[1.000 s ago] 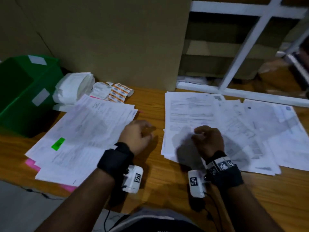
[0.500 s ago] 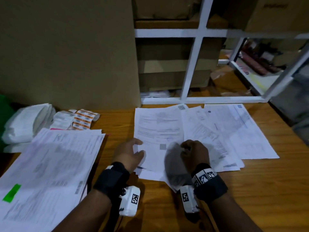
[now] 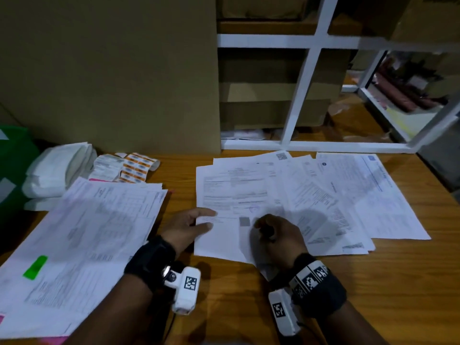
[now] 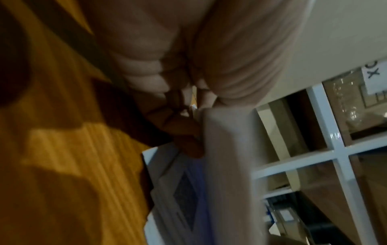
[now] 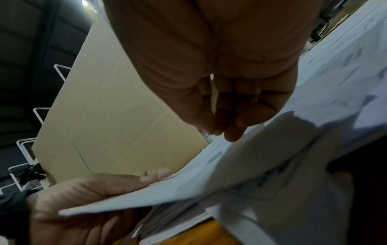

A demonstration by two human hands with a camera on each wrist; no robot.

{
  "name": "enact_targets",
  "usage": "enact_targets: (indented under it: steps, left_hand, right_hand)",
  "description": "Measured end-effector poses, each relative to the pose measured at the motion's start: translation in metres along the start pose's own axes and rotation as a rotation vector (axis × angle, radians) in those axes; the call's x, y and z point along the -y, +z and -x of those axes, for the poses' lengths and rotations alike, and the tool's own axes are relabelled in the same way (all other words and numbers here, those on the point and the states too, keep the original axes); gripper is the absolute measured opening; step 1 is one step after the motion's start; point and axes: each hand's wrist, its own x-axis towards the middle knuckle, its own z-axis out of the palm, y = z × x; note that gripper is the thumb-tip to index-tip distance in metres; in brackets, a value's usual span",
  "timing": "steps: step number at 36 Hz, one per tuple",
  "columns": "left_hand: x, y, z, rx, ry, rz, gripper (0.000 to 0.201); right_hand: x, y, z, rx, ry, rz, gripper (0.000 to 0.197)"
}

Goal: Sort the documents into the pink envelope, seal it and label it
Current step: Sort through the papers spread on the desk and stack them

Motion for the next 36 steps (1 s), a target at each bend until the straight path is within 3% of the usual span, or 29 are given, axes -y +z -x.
enact_targets:
  steps: [3, 9, 12, 17, 20, 24, 36]
  left_hand:
    - [-0.007, -0.001, 0.004, -0.005, 0.042, -0.183, 0.032]
    - [0.016, -0.046, 0.023, -0.168, 0.110, -0.276, 0.052]
    - [0.025, -0.065, 0.036, -0.226, 0.106, -0.244, 0.044]
    - [0.031, -0.067, 0.053, -0.317, 0.161, -0.142, 0.027]
    - [0.038, -0.066, 0.054, -0.312, 0.165, -0.119, 0.022]
    - [0.047, -0.063, 0.050, -0.275, 0.139, -0.120, 0.028]
    - [0.057, -0.064, 0.047, -0.299, 0.124, -0.223, 0.035]
  right_hand:
    - [-0.004, -0.003, -0.004, -0.060, 0.063, 0.043, 0.023]
    - [-0.018, -0.013, -0.015, -0.158, 0.221, 0.228, 0.037]
    - [-0.022, -0.016, -0.021, -0.125, 0.284, 0.280, 0.045]
    - [-0.030, -0.009, -0.031, -0.114, 0.287, 0.285, 0.031]
    - [-0.030, -0.007, -0.034, -0.121, 0.283, 0.267, 0.029]
    - [-0.031, -0.009, -0.034, -0.188, 0.350, 0.220, 0.029]
    - [-0.035, -0.025, 0.004, -0.069, 0.432, 0.176, 0.050]
